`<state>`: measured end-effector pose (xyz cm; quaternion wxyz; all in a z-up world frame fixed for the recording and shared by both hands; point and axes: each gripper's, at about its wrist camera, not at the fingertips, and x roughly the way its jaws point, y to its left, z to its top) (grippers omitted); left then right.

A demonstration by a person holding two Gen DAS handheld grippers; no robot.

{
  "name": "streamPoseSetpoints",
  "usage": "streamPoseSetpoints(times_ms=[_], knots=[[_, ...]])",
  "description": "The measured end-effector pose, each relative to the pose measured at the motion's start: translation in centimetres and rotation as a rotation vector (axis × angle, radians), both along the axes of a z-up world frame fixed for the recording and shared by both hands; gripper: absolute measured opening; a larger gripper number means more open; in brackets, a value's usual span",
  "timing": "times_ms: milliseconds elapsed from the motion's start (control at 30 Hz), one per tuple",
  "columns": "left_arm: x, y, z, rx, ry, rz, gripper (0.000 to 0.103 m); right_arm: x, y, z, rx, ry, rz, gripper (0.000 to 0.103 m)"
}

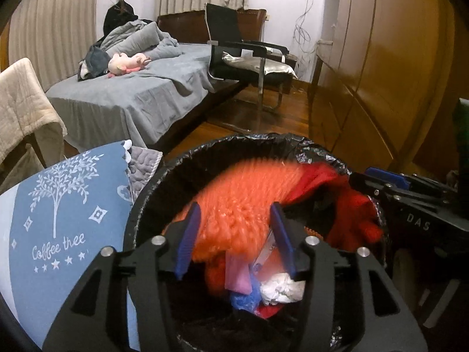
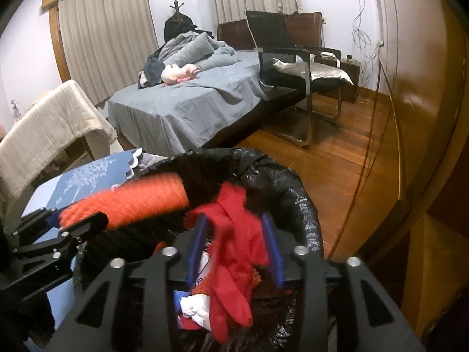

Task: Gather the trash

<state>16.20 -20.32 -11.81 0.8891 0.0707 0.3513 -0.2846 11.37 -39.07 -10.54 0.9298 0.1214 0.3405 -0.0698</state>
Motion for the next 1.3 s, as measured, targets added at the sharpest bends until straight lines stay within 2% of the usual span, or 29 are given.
streamPoseSetpoints(times_ms=[100, 200, 267, 467, 900, 1300], knots=[[0.0, 0.4, 0.0, 0.001, 0.004, 0.005, 0.06, -0.2, 0.1, -0.1, -0.005, 0.0, -0.004, 0.053], [-0.2, 1.0, 0.2, 0.001, 0.001, 0.018, 0.066, -0.4, 0.2, 0.0, -0.01, -0.006, -0.007, 0.066], [-0.3, 1.5, 0.4, -0.002, -0.005, 0.028, 0.074, -0.6, 0.3, 0.2, -0.015, -0.013, -0.007, 0.076], [-0.4, 3.2, 1.7, -0.012, -0.023, 0.065, 0.087, -1.3, 1.0, 1.3, -0.022, -0.043, -0.006, 0.097], [-2.7, 7.3, 4.9, -0.037, -0.062, 0.159, 0.093, -2.8, 4.1, 4.8, 0.009, -0.083, 0.066, 0.097], [-5.4, 9.9, 8.8, -0.043, -0.143, 0.21, 0.094, -4.4, 7.7, 9.2, -0.019, -0.142, 0.149, 0.097]])
